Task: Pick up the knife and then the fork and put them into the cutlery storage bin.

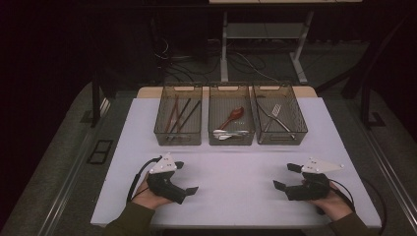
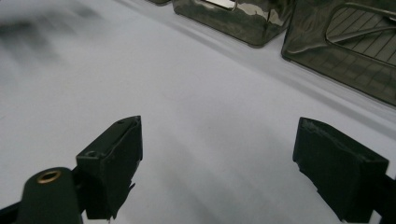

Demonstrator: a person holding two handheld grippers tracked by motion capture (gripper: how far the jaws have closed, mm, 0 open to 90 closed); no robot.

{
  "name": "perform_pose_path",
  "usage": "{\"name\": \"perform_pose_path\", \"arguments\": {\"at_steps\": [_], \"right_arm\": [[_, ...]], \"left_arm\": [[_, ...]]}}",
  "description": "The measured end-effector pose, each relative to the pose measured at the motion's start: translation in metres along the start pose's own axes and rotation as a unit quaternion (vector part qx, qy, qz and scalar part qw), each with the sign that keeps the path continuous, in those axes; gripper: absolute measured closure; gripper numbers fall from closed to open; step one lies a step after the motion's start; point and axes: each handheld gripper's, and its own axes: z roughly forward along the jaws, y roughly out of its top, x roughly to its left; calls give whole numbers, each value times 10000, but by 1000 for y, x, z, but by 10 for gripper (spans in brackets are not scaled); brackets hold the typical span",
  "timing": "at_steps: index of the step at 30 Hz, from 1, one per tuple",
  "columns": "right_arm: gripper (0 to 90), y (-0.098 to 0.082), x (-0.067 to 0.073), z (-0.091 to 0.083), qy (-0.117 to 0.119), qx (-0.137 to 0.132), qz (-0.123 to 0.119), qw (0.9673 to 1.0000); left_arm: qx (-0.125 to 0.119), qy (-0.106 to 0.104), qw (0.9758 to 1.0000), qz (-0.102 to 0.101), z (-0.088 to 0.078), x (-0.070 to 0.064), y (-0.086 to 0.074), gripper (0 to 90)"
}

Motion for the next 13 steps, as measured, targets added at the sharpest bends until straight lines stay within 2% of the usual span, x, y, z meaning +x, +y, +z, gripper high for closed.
{"name": "perform_pose_path", "arguments": {"at_steps": [13], "right_arm": [[161,-3,0,-3,-27,13,-68,10000]], "left_arm": [[7,15,10000,-13,0,0,0,0]]}}
